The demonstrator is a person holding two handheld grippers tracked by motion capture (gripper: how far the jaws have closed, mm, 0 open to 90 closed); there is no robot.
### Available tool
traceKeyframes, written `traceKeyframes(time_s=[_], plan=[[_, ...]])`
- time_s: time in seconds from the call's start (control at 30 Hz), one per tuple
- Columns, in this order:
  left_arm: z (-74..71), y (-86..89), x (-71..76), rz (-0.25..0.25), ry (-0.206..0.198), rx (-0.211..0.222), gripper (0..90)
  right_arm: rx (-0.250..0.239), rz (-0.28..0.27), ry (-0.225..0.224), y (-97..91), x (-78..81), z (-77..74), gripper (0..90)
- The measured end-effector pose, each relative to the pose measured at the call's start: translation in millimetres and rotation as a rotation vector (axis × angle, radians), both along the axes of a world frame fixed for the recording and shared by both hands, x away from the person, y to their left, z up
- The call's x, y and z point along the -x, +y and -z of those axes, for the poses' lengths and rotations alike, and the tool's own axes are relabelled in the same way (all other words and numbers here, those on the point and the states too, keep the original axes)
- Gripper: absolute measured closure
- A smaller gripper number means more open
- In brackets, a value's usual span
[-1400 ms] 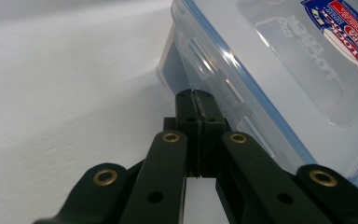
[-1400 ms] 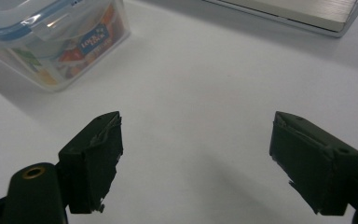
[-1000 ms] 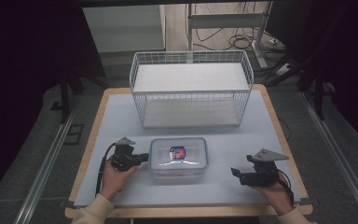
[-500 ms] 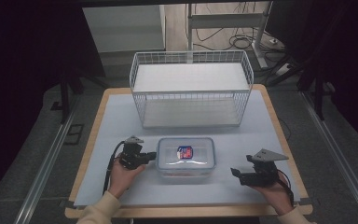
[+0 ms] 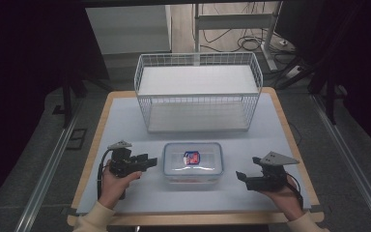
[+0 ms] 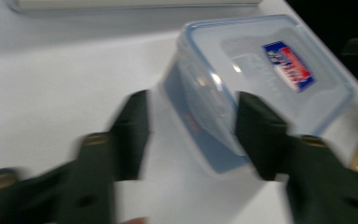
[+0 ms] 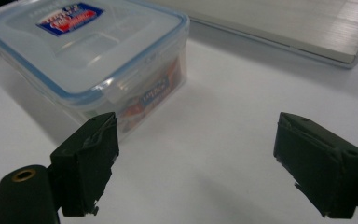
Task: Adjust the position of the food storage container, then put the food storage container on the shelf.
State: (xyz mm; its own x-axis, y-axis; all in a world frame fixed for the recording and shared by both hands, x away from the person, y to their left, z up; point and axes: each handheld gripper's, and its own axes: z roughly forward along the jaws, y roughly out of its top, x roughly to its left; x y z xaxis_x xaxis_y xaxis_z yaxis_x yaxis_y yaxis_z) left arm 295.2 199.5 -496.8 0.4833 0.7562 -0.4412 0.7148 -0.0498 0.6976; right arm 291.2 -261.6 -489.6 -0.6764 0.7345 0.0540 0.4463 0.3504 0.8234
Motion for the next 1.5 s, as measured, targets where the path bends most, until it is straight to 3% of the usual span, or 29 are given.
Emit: traceKeyframes(time_s=[0.03, 0.1, 0.3, 0.47, 0.53, 0.6, 0.63, 0.77, 0.97, 1.33, 1.5], plan=[[-0.9, -0.6, 0.2, 0.005, 0.017, 0.016, 40.1, 0.000, 0.000, 0.000, 0.0, 0.0, 0.0, 14.1], [-3.1, -0.6, 3.2, 0.006, 0.016, 0.042, 31.9, -0.027, -0.002, 0.007, 0.0, -0.9, -3.2, 14.1], [-2.1, 3.1, 13.3, 0.023, 0.044, 0.073, 24.0, -0.043, -0.001, 0.029, -2.6, -3.6, -4.9, 14.7], [-4.1, 9.2, 16.6, 0.010, 0.035, 0.092, 18.1, -0.056, -0.005, 0.050, -1.0, -6.7, -5.8, 14.7], [-4.6, 10.9, 16.2, 0.016, 0.048, 0.130, 16.6, -0.088, -0.016, 0.081, 2.1, -9.7, -8.7, 14.6], [-4.2, 10.5, 15.7, 0.018, 0.054, 0.139, 16.1, -0.099, -0.021, 0.089, 3.4, -11.5, -9.4, 14.5], [-2.9, 8.5, 14.1, 0.022, 0.065, 0.144, 15.3, -0.135, -0.024, 0.114, 5.6, -16.4, -10.9, 14.4], [0.7, 6.3, 10.9, 0.033, 0.090, 0.172, 13.7, -0.184, -0.030, 0.155, 12.2, -24.8, -12.3, 13.8], [6.0, 4.1, 5.9, 0.042, 0.129, 0.203, 10.4, -0.182, -0.043, 0.171, 22.3, -31.2, -12.1, 13.8], [18.8, -8.6, -10.1, 0.083, 0.203, 0.266, 8.4, -0.167, -0.040, 0.167, 22.8, -31.4, -11.2, 13.8], [25.3, -18.6, -17.2, 0.111, 0.229, 0.255, 8.4, -0.165, -0.039, 0.162, 22.4, -31.0, -11.3, 13.8]])
